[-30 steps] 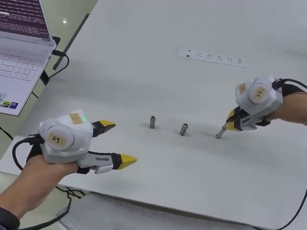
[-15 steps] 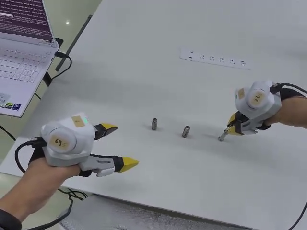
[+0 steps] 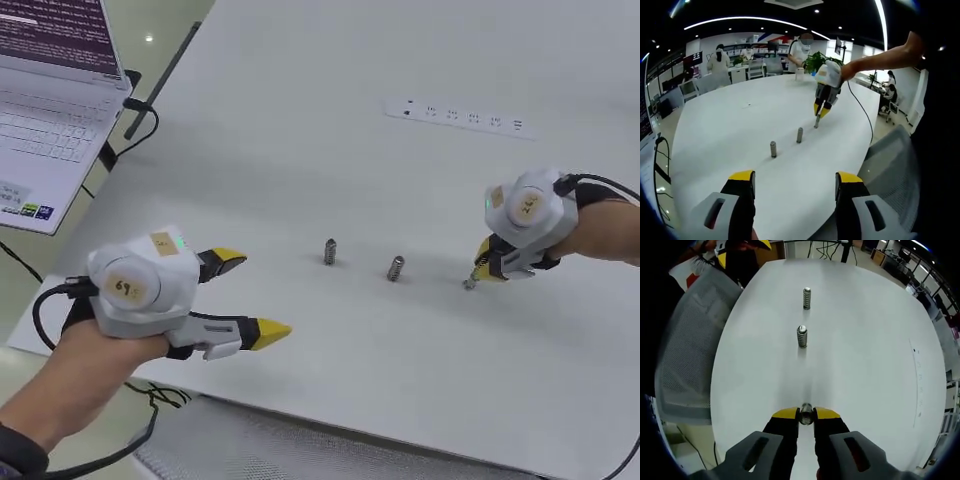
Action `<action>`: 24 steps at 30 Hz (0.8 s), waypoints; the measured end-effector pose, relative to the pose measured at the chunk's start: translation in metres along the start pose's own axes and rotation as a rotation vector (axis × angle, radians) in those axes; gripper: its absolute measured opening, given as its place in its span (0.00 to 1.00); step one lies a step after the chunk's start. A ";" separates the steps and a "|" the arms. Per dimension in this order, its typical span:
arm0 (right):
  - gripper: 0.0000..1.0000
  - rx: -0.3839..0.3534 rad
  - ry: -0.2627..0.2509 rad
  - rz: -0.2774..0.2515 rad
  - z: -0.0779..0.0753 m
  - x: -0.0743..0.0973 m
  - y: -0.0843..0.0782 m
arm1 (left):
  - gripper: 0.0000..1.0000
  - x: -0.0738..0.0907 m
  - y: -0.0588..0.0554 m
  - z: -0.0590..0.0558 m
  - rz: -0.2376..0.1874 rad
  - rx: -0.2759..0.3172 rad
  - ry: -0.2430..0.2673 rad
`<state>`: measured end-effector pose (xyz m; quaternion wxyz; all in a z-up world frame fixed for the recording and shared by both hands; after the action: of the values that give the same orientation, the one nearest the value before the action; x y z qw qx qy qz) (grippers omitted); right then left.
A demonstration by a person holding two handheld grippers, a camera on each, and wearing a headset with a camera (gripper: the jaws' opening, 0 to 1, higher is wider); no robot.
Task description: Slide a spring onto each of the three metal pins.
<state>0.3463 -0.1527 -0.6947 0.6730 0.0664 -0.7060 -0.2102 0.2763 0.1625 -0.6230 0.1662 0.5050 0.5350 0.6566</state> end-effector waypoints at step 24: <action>0.10 -0.001 0.029 0.028 0.003 -0.023 -0.007 | 0.61 0.007 -0.004 0.004 0.002 0.014 0.019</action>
<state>0.3437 -0.1500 -0.7187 0.6860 0.0593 -0.6969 -0.2003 0.2751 0.1719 -0.6232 0.1566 0.5004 0.5407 0.6579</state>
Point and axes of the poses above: the centre of the closed fingertips' face, and the gripper's own axes: x roughly backward along the fingers, z roughly to its left, y roughly out of its top, the point moved 5 cm from there along x, roughly backward along the fingers, and after that the axes turned 6 degrees about -z, right-handed, at the moved point
